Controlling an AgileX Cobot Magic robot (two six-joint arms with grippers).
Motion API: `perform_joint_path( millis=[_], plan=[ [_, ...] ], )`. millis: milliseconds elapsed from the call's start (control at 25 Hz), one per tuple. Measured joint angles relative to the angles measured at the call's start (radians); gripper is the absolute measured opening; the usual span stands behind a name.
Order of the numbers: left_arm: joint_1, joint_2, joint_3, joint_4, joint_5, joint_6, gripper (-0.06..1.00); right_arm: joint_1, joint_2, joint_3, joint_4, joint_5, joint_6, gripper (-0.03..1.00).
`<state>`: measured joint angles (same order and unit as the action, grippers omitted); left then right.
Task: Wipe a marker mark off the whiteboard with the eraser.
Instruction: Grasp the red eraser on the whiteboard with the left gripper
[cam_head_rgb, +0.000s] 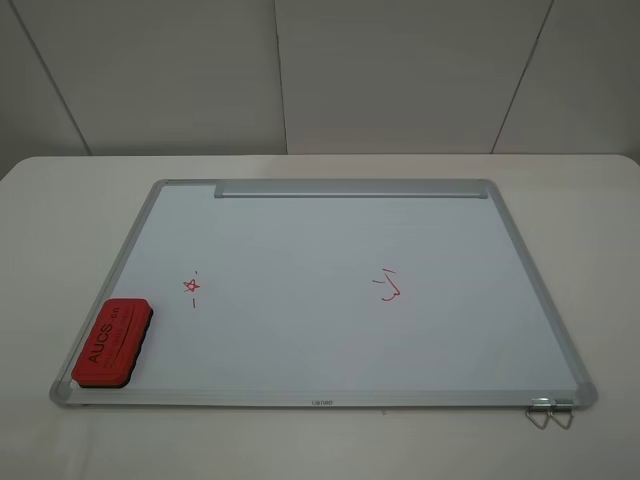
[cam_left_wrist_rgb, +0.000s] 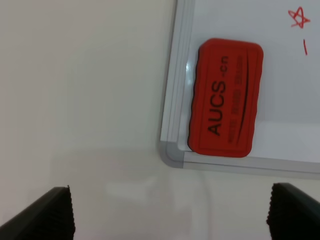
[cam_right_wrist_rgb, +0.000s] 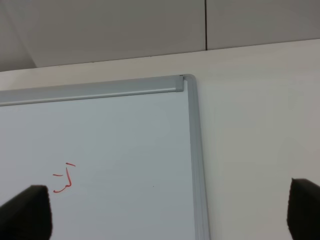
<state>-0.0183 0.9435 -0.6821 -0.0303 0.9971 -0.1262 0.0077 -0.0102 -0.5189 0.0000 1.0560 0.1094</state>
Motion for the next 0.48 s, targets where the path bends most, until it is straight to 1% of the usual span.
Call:
perform_joint_path(
  millis=[160, 360, 480],
  plan=[
    [-0.090, 0.184, -0.044, 0.030, -0.033, -0.061, 0.78, 0.000, 0.000, 0.000, 0.000, 0.000, 0.000, 0.83],
    [-0.189, 0.361, -0.090, 0.030, -0.115, -0.130, 0.78, 0.000, 0.000, 0.000, 0.000, 0.000, 0.000, 0.83],
    [-0.231, 0.438, -0.091, 0.030, -0.170, -0.156, 0.78, 0.000, 0.000, 0.000, 0.000, 0.000, 0.000, 0.83]
  ],
)
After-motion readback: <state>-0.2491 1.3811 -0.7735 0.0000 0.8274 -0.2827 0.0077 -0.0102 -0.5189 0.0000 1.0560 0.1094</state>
